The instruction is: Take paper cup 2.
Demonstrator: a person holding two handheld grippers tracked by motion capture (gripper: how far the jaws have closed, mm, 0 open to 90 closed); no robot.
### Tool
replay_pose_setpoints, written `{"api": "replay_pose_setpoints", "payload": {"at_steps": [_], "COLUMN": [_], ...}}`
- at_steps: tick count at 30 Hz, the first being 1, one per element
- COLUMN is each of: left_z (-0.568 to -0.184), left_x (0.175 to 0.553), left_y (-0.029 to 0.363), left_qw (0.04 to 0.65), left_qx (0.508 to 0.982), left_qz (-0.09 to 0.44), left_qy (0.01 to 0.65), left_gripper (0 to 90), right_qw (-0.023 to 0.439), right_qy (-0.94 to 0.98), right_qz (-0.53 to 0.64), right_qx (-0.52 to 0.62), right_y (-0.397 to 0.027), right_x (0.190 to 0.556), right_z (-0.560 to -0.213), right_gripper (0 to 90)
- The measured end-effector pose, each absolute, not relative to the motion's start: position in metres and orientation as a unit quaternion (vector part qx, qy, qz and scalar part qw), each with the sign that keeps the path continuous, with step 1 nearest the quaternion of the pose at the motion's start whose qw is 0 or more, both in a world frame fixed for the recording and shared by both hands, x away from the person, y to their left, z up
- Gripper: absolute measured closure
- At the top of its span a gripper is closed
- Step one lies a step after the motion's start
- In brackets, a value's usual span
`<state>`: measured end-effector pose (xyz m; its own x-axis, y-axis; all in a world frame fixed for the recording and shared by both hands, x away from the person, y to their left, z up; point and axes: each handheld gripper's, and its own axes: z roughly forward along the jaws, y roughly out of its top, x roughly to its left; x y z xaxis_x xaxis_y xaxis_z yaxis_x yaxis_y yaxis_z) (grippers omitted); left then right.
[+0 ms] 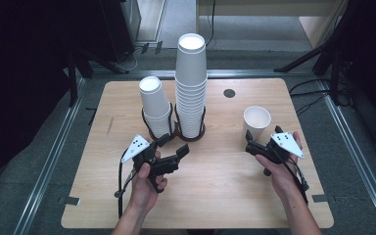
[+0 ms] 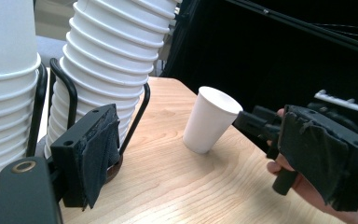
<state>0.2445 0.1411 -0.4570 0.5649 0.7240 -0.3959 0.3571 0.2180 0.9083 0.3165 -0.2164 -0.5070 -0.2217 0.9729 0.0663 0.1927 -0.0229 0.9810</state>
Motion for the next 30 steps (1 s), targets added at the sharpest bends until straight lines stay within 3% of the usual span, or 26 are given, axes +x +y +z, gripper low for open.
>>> {"api": "replay_pose_setpoints", "payload": {"at_steps": [30], "left_z": [-0.457], "left_x": [0.243], "left_y": [0.148], "left_qw": [0.645], "left_qx": [0.605], "left_qz": [0.153], "left_qy": [0.441], "left_gripper": [12.5], "right_qw": [0.355], "right_qy": [0.586], "right_qz": [0.616], "right_qx": [0.39], "right_y": [-0.124], "right_x": [0.323], "right_z": [-0.379], "right_gripper": [0.0]}}
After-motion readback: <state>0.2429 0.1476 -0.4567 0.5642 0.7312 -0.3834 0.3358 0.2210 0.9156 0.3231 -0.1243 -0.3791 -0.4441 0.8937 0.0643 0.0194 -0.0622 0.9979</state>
